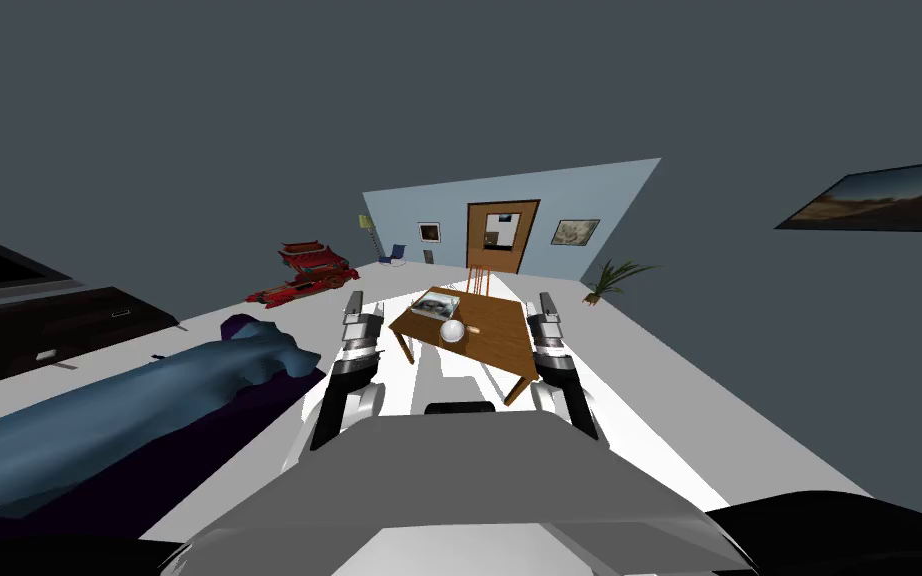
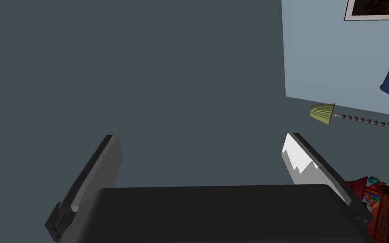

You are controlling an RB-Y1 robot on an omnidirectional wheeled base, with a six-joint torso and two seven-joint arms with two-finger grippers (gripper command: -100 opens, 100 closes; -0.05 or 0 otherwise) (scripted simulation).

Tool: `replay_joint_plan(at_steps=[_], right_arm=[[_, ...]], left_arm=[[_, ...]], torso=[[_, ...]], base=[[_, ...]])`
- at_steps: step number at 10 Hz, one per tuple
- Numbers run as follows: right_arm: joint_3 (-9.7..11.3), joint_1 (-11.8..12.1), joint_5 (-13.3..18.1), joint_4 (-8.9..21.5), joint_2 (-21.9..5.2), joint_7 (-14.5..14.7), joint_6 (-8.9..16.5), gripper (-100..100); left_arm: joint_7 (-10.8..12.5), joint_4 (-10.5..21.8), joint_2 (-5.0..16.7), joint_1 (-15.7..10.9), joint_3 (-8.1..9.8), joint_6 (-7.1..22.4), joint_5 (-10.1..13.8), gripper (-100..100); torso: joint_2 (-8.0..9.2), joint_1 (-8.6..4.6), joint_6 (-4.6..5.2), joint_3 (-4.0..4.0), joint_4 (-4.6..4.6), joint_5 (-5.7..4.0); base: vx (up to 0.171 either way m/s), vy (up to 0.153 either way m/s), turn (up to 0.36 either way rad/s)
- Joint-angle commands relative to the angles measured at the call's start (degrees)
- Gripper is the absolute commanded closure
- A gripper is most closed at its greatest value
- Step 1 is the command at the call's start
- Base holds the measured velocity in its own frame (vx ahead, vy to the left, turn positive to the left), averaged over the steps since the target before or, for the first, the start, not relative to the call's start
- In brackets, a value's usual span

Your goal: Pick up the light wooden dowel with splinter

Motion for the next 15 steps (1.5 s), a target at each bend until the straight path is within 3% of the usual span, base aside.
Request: replay_joint_plan(at_steps=[1, 7, 11, 15], right_arm=[[-0.3, 0.0, 0.5, 0.8, -1.8, 1.7, 0.9, -100], [-1.7, 0.1, 3.3, 5.7, -8.9, 10.4, 6.4, -100], [-2.1, 0.3, 4.6, 8.2, -11.8, 15.2, 9.0, -100], [-2.4, 0.7, 6.6, 12.5, -16.6, 21.7, 13.3, -100]], left_arm=[[0.0, 0.0, 0.0, 0.0, 0.00, 0.0, 0.0, 0], [0.0, 0.0, 0.0, 0.0, 0.00, 0.0, 0.0, 0], [0.0, 0.0, 0.0, 0.0, 0.00, 0.0, 0.0, 0], [0.0, 0.0, 0.0, 0.0, 0.01, 0.0, 0.0, 0]], torso=[[0.00, 0.00, 0.00, 0.00, 0.00, 0.00], [0.12, -0.32, -0.02, 0.07, 0.03, -0.07], [0.05, -0.20, -0.02, 0.03, 0.01, -0.05], [-0.01, -0.15, 0.02, 0.00, 0.00, -0.04]], base=[[-0.013, -0.028, 0.097], [-0.032, -0.069, 0.153], [-0.020, -0.038, 0.130], [-0.013, -0.029, 0.157]])
